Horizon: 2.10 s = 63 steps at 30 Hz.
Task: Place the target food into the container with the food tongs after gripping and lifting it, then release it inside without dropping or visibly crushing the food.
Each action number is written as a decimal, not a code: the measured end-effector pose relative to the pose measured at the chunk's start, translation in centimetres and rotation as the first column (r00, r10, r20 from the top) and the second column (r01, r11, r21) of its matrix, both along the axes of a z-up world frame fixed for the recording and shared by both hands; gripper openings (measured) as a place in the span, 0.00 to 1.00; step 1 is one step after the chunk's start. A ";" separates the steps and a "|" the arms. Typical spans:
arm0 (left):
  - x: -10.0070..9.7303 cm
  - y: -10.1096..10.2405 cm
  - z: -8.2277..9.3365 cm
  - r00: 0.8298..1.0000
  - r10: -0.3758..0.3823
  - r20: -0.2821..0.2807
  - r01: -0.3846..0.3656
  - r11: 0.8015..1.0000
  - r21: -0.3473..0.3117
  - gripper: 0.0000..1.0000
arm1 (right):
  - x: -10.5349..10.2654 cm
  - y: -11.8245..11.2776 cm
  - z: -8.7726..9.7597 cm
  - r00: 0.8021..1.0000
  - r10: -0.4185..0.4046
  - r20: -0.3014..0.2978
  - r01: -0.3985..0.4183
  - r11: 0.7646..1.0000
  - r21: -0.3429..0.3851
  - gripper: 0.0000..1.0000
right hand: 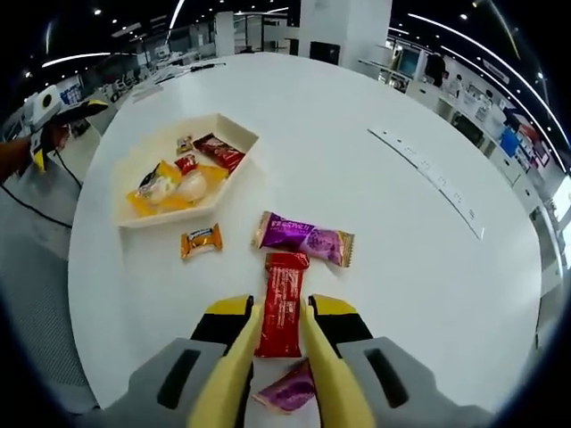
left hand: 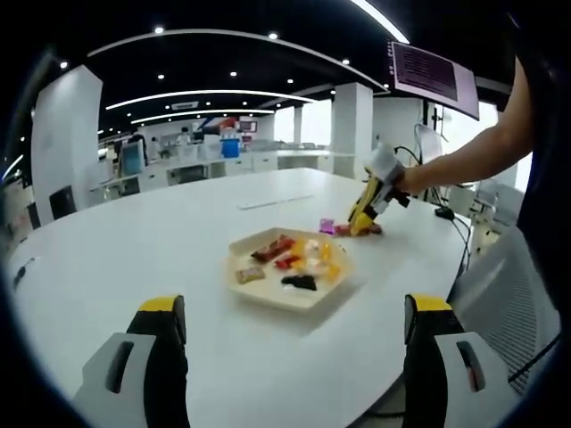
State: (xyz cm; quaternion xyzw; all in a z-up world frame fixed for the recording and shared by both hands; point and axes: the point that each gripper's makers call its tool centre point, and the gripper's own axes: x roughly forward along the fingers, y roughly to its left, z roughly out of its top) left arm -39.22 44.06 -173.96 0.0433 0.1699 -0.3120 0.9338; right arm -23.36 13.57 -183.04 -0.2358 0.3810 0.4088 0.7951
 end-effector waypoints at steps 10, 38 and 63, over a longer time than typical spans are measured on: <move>0.1 -0.1 1.4 0.999 0.002 0.037 0.000 0.998 -0.069 0.99 | 0.5 0.1 1.5 1.000 0.012 0.012 -0.012 1.000 0.001 0.23; 0.4 0.3 1.5 0.999 0.029 0.030 -0.026 0.995 -0.094 0.99 | 0.8 1.4 3.3 0.999 0.031 0.012 -0.031 0.999 0.011 0.23; 0.3 0.1 1.5 0.999 0.022 0.036 -0.019 0.996 -0.085 0.99 | 0.9 6.0 4.8 0.995 0.094 0.025 -0.095 0.995 0.027 0.24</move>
